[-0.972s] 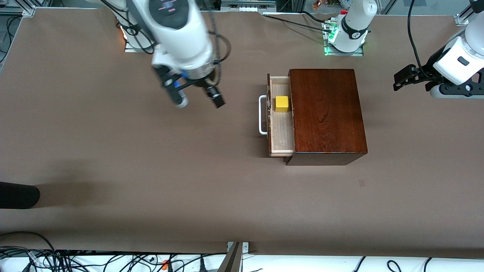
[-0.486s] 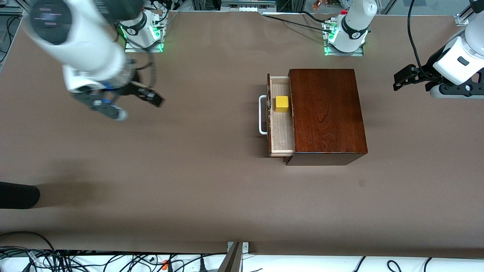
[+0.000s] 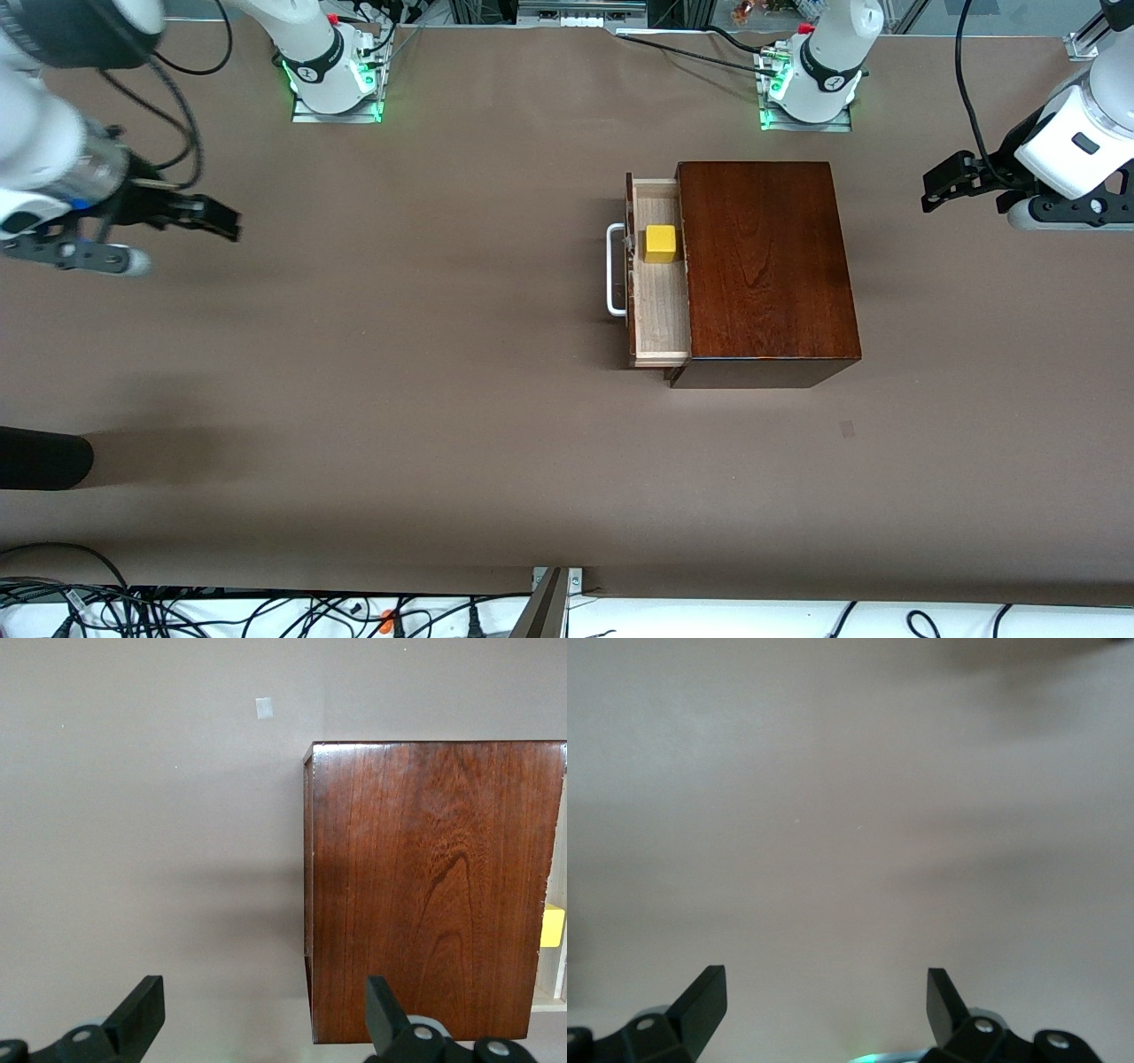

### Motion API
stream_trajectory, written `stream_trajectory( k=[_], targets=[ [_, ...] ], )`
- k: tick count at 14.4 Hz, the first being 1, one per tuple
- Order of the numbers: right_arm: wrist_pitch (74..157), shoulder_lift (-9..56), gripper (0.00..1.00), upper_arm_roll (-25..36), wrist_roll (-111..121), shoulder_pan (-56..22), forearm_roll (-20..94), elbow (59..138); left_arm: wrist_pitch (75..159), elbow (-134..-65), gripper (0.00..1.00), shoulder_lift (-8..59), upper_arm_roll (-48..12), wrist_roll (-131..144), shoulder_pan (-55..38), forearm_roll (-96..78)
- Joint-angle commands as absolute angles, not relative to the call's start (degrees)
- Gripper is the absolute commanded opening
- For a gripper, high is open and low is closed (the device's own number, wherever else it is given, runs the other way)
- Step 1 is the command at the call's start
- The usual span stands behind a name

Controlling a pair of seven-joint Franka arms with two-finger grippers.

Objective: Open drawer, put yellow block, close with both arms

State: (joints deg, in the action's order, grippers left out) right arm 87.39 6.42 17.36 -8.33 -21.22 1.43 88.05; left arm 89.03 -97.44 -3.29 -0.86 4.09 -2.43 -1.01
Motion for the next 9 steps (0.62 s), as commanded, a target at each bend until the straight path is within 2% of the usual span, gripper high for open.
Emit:
stream_trajectory(
  k=[1,3,9],
  targets=[
    [88.3,3.3,1.00,6.7,-0.7,-7.7,0.4,89.7,87.7,-95.9,1.00,-2.7,-1.0,2.8,-1.8,-2.7],
    [88.3,2.9,1.00,5.2,0.1,-4.7,0.2,89.8,87.7,-95.9,1.00,-2.7,-1.0,2.8,-1.8,-2.7],
    [87.6,2.8,1.00,5.9,-0.4,-4.6,-0.2,89.6,87.6,-95.9,1.00,-2.7,-1.0,2.8,-1.8,-2.7]
  ],
)
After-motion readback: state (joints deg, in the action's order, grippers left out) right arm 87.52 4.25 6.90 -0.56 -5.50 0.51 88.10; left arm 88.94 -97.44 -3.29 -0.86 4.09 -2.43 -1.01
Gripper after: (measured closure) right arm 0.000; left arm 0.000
